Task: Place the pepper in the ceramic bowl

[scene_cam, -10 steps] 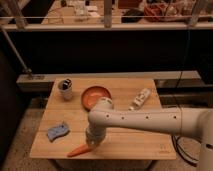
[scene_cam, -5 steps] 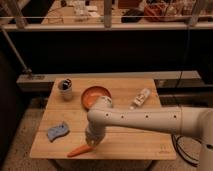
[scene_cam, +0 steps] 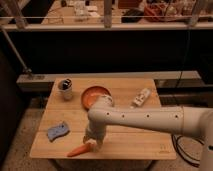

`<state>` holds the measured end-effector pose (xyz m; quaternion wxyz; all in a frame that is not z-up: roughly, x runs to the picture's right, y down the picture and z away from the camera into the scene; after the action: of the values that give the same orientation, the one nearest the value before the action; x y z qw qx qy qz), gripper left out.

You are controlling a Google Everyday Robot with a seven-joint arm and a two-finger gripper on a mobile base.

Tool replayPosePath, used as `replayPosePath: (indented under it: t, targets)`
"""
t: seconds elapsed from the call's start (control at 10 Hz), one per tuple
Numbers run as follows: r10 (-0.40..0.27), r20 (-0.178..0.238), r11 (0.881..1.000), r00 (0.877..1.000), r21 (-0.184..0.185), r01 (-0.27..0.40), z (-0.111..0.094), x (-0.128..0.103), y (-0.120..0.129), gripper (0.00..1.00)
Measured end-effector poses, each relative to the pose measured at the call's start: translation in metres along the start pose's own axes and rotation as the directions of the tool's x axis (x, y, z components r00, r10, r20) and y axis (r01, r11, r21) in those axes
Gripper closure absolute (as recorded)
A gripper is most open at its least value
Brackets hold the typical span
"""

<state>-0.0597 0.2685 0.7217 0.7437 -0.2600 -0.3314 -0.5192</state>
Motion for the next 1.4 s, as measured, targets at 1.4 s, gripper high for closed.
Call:
replayPosePath:
  t: [1.4]
  targets:
    - [-0.034, 0.025, 0.999, 0.999, 0.002, 0.034, 0.034, -0.001, -0.006, 0.58]
